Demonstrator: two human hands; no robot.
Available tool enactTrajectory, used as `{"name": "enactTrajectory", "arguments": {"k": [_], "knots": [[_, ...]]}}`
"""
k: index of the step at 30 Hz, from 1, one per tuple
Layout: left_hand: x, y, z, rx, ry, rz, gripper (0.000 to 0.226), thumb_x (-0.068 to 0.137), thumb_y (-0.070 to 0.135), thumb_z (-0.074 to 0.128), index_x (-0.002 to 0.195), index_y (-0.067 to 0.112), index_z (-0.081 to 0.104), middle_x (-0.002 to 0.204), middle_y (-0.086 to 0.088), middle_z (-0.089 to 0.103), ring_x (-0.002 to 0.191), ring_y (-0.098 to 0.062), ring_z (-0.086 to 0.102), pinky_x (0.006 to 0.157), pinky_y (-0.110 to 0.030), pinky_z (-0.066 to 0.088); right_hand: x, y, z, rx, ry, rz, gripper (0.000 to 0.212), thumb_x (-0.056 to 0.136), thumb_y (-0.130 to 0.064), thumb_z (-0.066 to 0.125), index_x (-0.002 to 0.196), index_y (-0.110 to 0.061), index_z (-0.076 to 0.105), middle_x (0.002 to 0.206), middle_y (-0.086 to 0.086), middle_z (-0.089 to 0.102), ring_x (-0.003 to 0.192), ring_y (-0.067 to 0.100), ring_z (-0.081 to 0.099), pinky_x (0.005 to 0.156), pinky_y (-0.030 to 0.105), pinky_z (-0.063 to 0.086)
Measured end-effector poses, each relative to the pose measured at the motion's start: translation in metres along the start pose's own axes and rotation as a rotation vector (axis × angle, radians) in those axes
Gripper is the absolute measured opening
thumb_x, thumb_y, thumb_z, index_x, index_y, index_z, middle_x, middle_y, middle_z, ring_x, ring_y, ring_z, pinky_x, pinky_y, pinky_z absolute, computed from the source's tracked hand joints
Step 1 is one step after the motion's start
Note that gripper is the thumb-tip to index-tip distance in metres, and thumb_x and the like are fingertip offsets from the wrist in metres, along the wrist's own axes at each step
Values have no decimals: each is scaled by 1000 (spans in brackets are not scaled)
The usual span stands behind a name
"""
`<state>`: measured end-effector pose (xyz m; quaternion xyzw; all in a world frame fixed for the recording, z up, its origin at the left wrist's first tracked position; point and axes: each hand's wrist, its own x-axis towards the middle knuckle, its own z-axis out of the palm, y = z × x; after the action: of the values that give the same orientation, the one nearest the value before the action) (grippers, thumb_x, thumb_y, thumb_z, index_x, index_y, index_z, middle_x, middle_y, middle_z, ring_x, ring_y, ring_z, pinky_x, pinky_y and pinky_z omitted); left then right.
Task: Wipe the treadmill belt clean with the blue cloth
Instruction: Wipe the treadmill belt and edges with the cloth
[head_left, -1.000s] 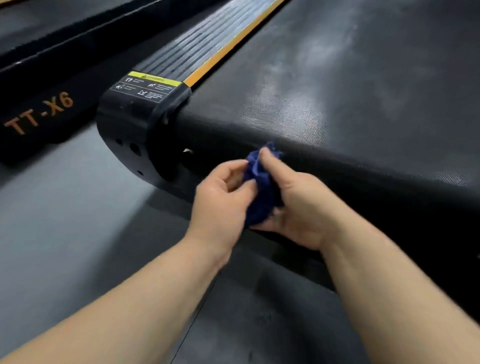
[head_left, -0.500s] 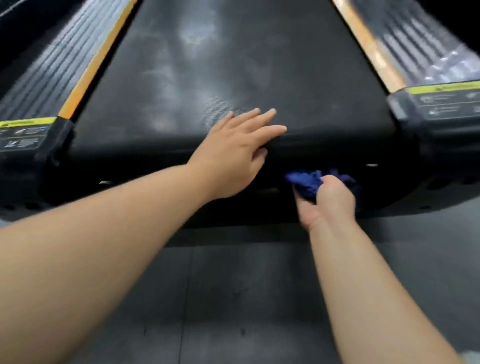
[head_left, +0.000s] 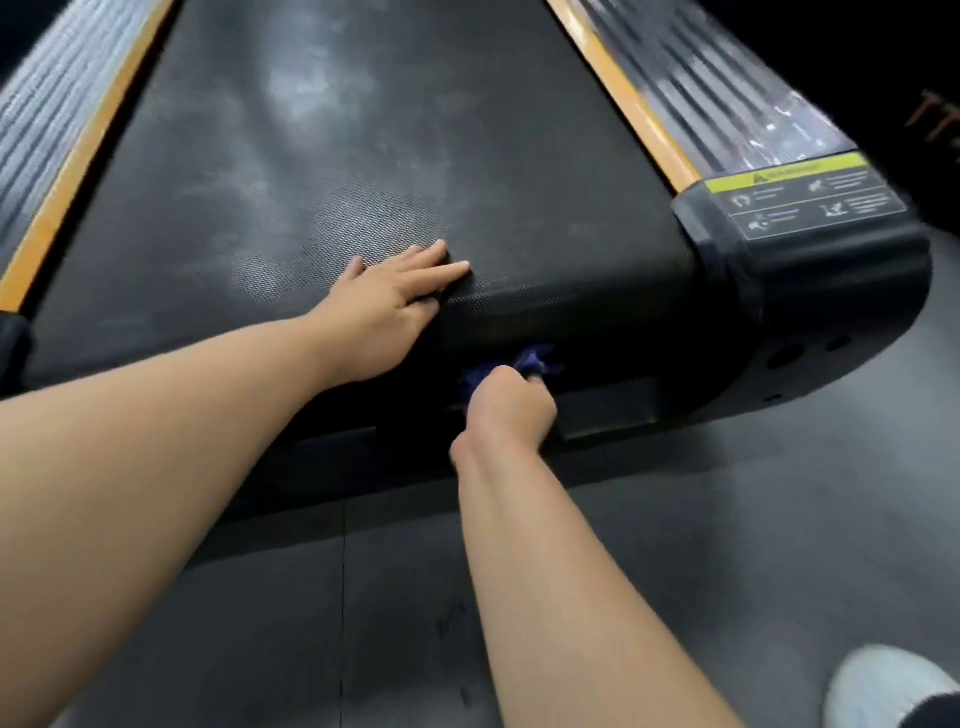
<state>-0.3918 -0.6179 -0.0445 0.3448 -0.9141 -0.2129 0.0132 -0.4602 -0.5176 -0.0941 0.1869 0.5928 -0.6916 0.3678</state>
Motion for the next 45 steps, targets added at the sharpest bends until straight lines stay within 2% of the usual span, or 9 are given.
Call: {"name": "enactTrajectory", "arguments": {"k": [4,8,15,21,24,31,36,42,45], "knots": [[-11,-15,-10,-15,153,-86,46,97,20,46,140,37,41,154,13,24,143,-10,16,118,-46,-3,7,5,-19,-139,-6,-87,16,78,2,48,72,-9,58,66,1,57,64,20,53,61,30,42],[-35,-54,-9,86,260,-203,41,99,30,42,138,40,42,155,8,26,144,-12,17,115,-55,0,25,-12,-26,-100,259,-185,11,81,0,52,90,-6,53,82,5,58,73,23,56,65,29,44],[-30,-60,-11,35,179,-222,42,100,29,40,140,43,37,156,12,20,145,-9,11,115,-49,0,-60,57,34,-67,-85,115,23,81,1,61,102,-8,60,76,2,62,61,10,58,52,17,41],[-32,-63,-20,-62,105,-220,44,100,24,40,141,42,36,157,13,15,145,-8,6,116,-48,-6,-13,-15,-22,-389,188,-1003,31,79,2,54,109,2,64,104,13,65,97,20,61,86,12,44],[-30,-61,-19,-87,125,-219,46,99,21,41,141,40,37,156,14,17,145,-5,8,116,-45,-6,18,-37,0,-799,87,-1342,31,71,-5,48,96,-2,66,102,19,65,97,39,59,85,39,46],[-46,-89,-19,118,426,-375,46,95,15,39,138,30,44,154,7,29,144,-12,17,113,-55,-6,-13,-14,66,-1393,-725,-1549,46,69,-17,49,107,-27,71,122,-1,64,114,28,52,92,38,44],[-51,-101,-11,186,341,-370,46,98,30,28,144,37,28,157,14,16,145,-7,10,115,-52,-6,58,-104,87,-1570,-132,-1145,48,74,-24,36,111,-14,65,122,12,56,115,34,49,92,35,40],[-47,-101,-18,183,229,-418,49,98,43,21,146,39,18,158,16,3,145,-4,-2,116,-51,-6,21,-51,118,-1616,-978,-1423,37,94,-23,48,130,-24,57,147,1,42,138,23,32,112,28,20],[-46,-102,-18,177,230,-416,49,98,44,20,147,40,16,158,18,1,144,-3,-4,116,-49,-7,63,-97,151,-1709,-667,-1356,38,90,-15,46,123,-27,61,132,7,52,125,33,43,104,39,35]]}}
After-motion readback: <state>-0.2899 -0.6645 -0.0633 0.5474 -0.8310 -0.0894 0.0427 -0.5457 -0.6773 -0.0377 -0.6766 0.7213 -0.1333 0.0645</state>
